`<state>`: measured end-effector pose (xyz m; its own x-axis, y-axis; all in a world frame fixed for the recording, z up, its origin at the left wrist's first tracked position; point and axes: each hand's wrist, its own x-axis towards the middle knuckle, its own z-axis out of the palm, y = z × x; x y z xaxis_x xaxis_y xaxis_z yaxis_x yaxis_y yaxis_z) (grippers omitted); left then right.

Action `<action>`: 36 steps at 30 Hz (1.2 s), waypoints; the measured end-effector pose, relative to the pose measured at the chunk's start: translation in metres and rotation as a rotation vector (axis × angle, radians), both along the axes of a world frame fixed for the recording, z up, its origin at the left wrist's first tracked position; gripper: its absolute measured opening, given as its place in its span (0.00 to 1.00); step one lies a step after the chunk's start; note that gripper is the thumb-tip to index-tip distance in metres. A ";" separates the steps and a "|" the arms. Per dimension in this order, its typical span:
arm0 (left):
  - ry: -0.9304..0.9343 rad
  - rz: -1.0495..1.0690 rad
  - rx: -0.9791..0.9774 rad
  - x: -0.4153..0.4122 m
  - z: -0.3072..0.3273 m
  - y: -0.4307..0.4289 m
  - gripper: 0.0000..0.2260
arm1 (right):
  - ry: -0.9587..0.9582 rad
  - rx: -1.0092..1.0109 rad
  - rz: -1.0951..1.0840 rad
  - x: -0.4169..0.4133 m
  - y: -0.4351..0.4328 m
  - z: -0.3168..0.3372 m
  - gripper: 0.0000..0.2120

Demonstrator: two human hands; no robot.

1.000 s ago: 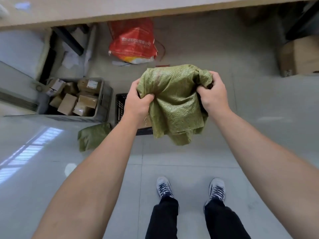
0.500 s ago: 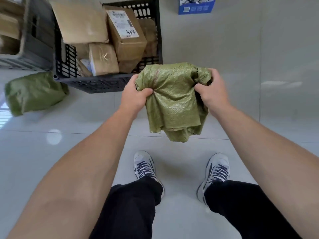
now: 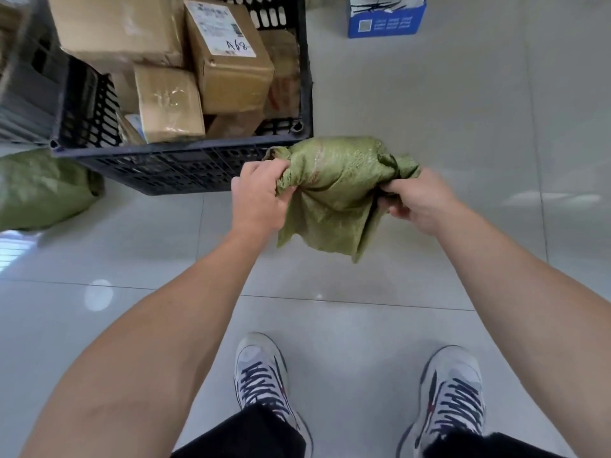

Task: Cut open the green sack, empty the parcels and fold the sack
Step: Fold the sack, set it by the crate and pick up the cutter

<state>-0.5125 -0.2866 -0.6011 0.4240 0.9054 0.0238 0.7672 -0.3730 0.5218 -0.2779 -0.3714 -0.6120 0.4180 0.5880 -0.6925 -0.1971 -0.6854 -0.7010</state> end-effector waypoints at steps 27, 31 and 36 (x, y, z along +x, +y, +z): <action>0.478 0.146 -0.271 -0.047 -0.072 -0.001 0.33 | 0.067 0.017 -0.019 -0.083 0.002 -0.088 0.06; 0.539 0.018 -0.256 -0.029 -0.082 -0.004 0.37 | -0.123 -0.106 0.215 -0.066 0.009 -0.081 0.15; 0.615 0.012 -0.096 -0.023 -0.083 -0.005 0.42 | -0.323 -0.076 0.430 -0.049 0.014 -0.075 0.18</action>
<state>-0.5360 -0.2913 -0.6846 0.3234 0.8963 -0.3035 0.9420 -0.3353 0.0136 -0.3269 -0.3569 -0.6870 0.3493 0.7063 -0.6157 0.3299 -0.7077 -0.6247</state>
